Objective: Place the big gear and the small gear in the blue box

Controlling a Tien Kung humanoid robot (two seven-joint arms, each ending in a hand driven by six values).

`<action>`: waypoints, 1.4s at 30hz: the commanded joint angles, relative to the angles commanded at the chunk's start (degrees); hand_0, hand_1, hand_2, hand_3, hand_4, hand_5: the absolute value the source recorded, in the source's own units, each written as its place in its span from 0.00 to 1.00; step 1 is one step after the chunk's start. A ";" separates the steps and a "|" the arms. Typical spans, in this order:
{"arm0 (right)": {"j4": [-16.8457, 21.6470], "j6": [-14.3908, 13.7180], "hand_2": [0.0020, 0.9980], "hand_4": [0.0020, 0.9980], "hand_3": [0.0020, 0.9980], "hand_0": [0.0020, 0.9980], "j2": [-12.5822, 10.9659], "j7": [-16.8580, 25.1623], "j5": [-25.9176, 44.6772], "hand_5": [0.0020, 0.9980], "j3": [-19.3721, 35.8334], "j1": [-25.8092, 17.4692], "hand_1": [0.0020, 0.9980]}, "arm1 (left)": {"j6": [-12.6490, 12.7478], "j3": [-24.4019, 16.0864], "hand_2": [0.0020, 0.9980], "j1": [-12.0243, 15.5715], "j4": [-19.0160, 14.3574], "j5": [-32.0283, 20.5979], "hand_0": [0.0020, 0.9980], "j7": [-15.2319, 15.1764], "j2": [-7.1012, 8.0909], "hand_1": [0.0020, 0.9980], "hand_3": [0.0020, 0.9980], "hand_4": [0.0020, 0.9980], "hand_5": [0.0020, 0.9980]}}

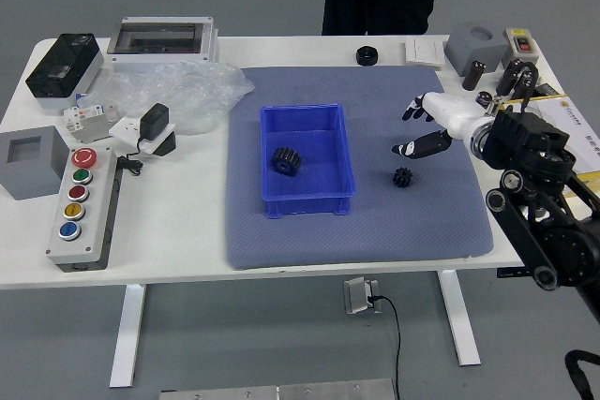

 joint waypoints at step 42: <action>-5.37 -2.62 0.69 0.62 0.66 0.70 0.37 0.55 -2.35 0.24 -7.70 -1.43 0.63 | -0.07 0.13 0.74 -0.02 0.00 0.26 0.78 0.01 -0.24 0.76 0.69 0.57 0.23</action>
